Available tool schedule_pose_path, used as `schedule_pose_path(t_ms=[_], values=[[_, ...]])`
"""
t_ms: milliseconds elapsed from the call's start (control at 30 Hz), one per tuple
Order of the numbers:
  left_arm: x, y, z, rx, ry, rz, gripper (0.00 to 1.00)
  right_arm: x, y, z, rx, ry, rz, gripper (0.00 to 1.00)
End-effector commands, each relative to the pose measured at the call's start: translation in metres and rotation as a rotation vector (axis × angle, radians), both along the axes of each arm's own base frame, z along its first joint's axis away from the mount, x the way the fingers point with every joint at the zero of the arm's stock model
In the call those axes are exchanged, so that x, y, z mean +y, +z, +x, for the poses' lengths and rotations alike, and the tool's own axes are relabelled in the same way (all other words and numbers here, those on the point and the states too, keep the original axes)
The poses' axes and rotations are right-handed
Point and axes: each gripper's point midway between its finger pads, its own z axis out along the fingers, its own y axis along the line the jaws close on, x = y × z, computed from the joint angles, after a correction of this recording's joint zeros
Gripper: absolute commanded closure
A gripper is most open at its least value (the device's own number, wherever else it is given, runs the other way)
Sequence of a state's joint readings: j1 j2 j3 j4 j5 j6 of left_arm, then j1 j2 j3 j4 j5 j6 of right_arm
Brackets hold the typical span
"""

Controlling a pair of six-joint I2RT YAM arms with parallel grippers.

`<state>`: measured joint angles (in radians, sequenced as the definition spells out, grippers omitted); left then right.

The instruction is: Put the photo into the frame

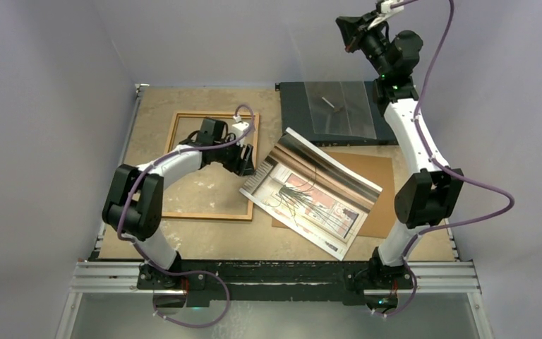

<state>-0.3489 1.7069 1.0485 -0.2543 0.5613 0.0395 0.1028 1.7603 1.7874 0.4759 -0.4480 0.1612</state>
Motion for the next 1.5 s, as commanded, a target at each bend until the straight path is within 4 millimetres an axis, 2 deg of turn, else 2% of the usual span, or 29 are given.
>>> schedule_pose_path(t_ms=[0, 67, 133, 200, 267, 333, 400, 467, 500, 533, 567, 633, 700, 767, 833, 967, 1033, 1133, 1333, 1467], values=[[-0.002, 0.101, 0.032, -0.14, 0.062, -0.196, 0.44, 0.036, 0.034, -0.021, -0.054, 0.02, 0.038, 1.0], [0.012, 0.137, 0.046, -0.168, 0.099, -0.244, 0.43, 0.051, 0.041, -0.031, -0.051, 0.034, 0.054, 1.0], [0.025, 0.165, 0.057, -0.214, 0.141, -0.275, 0.37, 0.069, 0.051, -0.046, -0.052, 0.076, 0.088, 1.0], [0.04, 0.182, 0.065, -0.247, 0.177, -0.261, 0.35, 0.084, 0.061, -0.061, -0.048, 0.118, 0.13, 1.0], [0.064, 0.194, 0.076, -0.26, 0.242, -0.253, 0.34, 0.102, 0.071, -0.078, -0.046, 0.168, 0.171, 1.0], [0.104, 0.205, 0.09, -0.25, 0.344, -0.272, 0.34, 0.123, 0.077, -0.093, -0.029, 0.209, 0.199, 1.0], [0.155, 0.211, 0.102, -0.225, 0.461, -0.312, 0.34, 0.139, 0.082, -0.106, -0.001, 0.252, 0.228, 1.0], [0.205, 0.217, 0.106, -0.203, 0.542, -0.355, 0.34, 0.149, 0.084, -0.116, 0.043, 0.296, 0.283, 1.0], [0.239, 0.221, 0.106, -0.21, 0.596, -0.365, 0.34, 0.153, 0.082, -0.12, 0.068, 0.319, 0.316, 1.0], [0.252, 0.22, 0.103, -0.203, 0.612, -0.363, 0.33, 0.158, 0.079, -0.125, 0.095, 0.35, 0.35, 1.0], [0.281, 0.22, 0.099, -0.214, 0.661, -0.345, 0.33, 0.164, 0.079, -0.132, 0.108, 0.386, 0.378, 1.0], [0.311, 0.212, 0.092, -0.237, 0.711, -0.261, 0.33, 0.175, 0.075, -0.142, 0.137, 0.43, 0.416, 1.0], [0.332, 0.193, 0.084, -0.242, 0.753, -0.133, 0.33, 0.19, 0.074, -0.153, 0.156, 0.475, 0.439, 1.0], [0.342, 0.166, 0.074, -0.219, 0.781, -0.032, 0.33, 0.206, 0.068, -0.161, 0.193, 0.516, 0.472, 1.0], [0.352, 0.145, 0.065, -0.218, 0.806, 0.05, 0.33, 0.218, 0.053, -0.162, 0.269, 0.527, 0.521, 1.0], [0.359, 0.113, 0.048, -0.196, 0.794, 0.161, 0.34, 0.235, 0.0, -0.154, 0.427, 0.507, 0.571, 1.0], [0.361, 0.104, 0.042, -0.19, 0.781, 0.193, 0.34, 0.239, -0.034, -0.148, 0.506, 0.464, 0.572, 1.0], [0.36, 0.095, 0.037, -0.188, 0.755, 0.219, 0.34, 0.24, -0.065, -0.147, 0.563, 0.415, 0.565, 1.0], [0.357, 0.085, 0.036, -0.169, 0.733, 0.212, 0.35, 0.242, -0.084, -0.153, 0.623, 0.372, 0.586, 1.0], [0.354, 0.077, 0.034, -0.147, 0.724, 0.196, 0.37, 0.238, -0.096, -0.146, 0.681, 0.294, 0.621, 1.0]])
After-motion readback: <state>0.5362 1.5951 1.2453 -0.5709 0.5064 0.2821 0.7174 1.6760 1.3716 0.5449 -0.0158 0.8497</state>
